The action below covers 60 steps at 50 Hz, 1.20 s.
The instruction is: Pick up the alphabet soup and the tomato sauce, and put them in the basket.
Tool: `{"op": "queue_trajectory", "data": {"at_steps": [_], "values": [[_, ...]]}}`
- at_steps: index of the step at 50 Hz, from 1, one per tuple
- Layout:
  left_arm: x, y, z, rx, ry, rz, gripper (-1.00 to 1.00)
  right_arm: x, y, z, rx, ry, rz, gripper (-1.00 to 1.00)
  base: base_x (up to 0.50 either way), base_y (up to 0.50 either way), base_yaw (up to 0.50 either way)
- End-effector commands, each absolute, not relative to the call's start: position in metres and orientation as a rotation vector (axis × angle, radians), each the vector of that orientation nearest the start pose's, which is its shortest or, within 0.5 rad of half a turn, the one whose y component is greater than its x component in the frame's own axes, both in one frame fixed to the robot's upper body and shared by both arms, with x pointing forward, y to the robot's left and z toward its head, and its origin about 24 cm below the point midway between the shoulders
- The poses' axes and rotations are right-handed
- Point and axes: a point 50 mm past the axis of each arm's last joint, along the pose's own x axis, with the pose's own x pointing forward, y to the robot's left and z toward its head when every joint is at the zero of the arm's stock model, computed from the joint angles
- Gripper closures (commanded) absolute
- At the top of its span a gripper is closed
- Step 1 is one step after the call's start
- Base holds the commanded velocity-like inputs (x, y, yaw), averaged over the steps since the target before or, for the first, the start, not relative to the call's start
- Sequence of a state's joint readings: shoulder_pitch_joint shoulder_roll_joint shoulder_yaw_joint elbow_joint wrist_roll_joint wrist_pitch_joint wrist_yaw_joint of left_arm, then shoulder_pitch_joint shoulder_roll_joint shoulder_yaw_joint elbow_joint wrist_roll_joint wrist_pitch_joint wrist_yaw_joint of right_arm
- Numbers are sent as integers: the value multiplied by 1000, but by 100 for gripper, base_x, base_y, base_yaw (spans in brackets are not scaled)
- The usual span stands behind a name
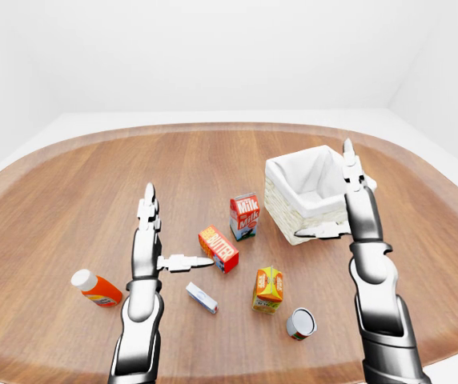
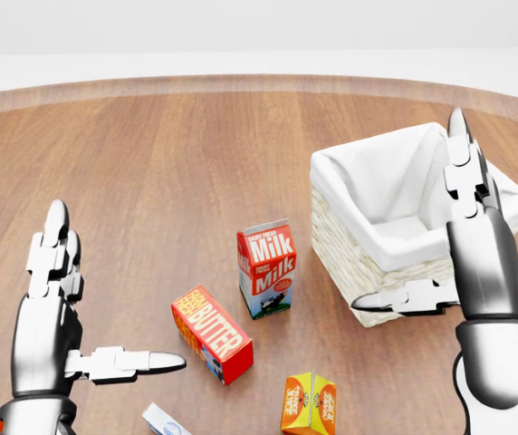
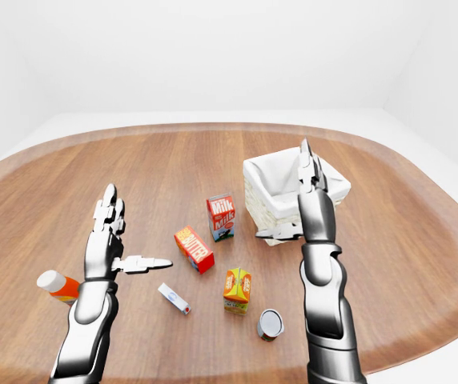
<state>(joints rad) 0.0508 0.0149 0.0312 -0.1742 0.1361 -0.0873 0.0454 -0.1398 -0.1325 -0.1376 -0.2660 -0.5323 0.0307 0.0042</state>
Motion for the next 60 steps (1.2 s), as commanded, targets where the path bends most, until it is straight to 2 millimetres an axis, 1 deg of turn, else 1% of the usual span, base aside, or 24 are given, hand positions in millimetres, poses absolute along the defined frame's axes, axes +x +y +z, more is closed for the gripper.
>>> {"op": "queue_trajectory", "data": {"at_steps": [1,4,12,19,21,34,35,38,43,55,60], "values": [[241,163,77,153,-205,84,-100,255,-187,131,-652,-339,-184,-100,0,0,0],[241,163,77,153,-205,84,-100,251,-186,125,-656,-332,-177,-100,0,0,0],[241,163,77,153,-205,84,-100,241,-186,118,-655,-323,-164,-100,0,0,0],[241,163,77,153,-205,84,-100,238,-185,115,-656,-320,-159,-100,0,0,0],[241,162,81,152,-221,87,-100,236,-185,113,-656,-316,-156,-100,0,0,0],[242,163,77,152,-204,90,-100,227,-185,105,-652,-281,-152,-100,0,0,0],[242,163,77,152,-204,90,-100,226,-185,95,-650,-244,-161,-100,0,0,0],[241,162,79,152,-214,89,-100,223,-183,101,-649,-262,-148,-100,0,0,0],[241,162,81,151,-221,88,-100,218,-183,93,-653,-230,-145,-100,0,0,0],[240,163,79,153,-212,87,-100,210,-182,89,-648,-206,-142,-100,0,0,0],[240,163,78,153,-209,87,-100,206,-179,91,-644,-211,-134,-100,0,0,0]]}}
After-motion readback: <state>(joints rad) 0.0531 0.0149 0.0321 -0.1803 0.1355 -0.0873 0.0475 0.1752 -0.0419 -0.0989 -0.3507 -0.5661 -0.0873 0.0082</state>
